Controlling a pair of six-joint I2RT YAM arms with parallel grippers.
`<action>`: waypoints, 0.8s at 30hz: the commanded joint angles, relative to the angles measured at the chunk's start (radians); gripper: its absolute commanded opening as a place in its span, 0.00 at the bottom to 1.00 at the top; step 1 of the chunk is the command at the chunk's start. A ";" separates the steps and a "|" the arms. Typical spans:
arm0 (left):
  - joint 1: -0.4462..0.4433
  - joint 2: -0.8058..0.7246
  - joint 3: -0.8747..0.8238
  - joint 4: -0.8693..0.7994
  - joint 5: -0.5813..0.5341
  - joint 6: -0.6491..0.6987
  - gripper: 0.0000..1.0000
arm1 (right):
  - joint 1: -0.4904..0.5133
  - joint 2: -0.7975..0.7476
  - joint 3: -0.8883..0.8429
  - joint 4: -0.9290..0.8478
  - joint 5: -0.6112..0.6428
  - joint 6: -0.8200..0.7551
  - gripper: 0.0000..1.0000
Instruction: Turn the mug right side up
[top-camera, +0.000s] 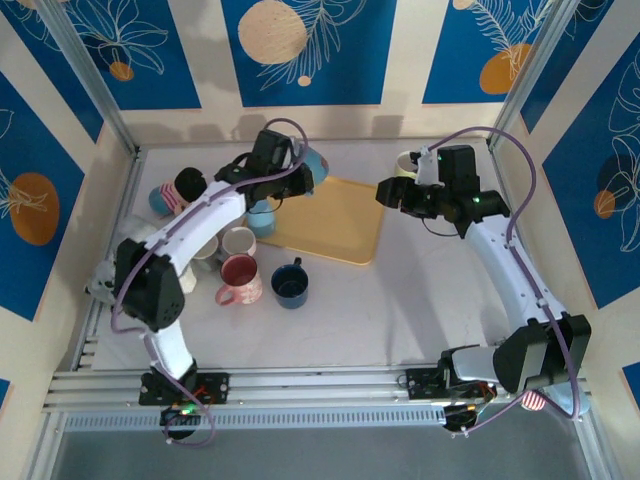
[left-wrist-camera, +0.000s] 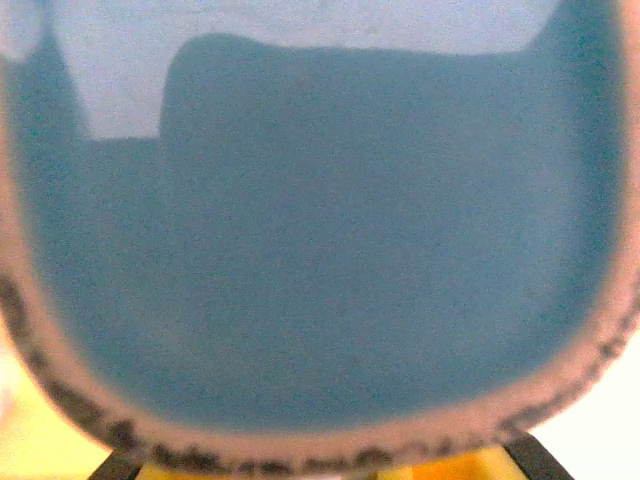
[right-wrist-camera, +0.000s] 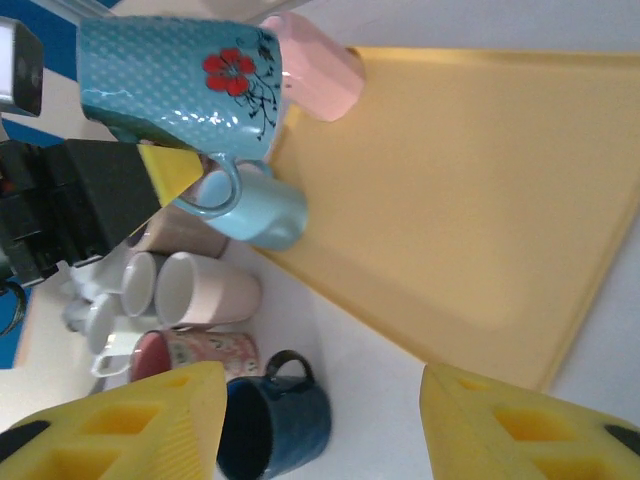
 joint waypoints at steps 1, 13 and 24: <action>0.029 -0.120 -0.082 0.309 0.154 0.007 0.00 | -0.008 -0.041 -0.033 0.091 -0.163 0.069 0.55; 0.120 -0.259 -0.303 0.928 0.465 -0.257 0.00 | -0.003 -0.074 -0.166 0.540 -0.421 0.385 0.56; 0.127 -0.216 -0.361 1.232 0.568 -0.452 0.00 | 0.057 -0.009 -0.256 0.997 -0.464 0.658 0.62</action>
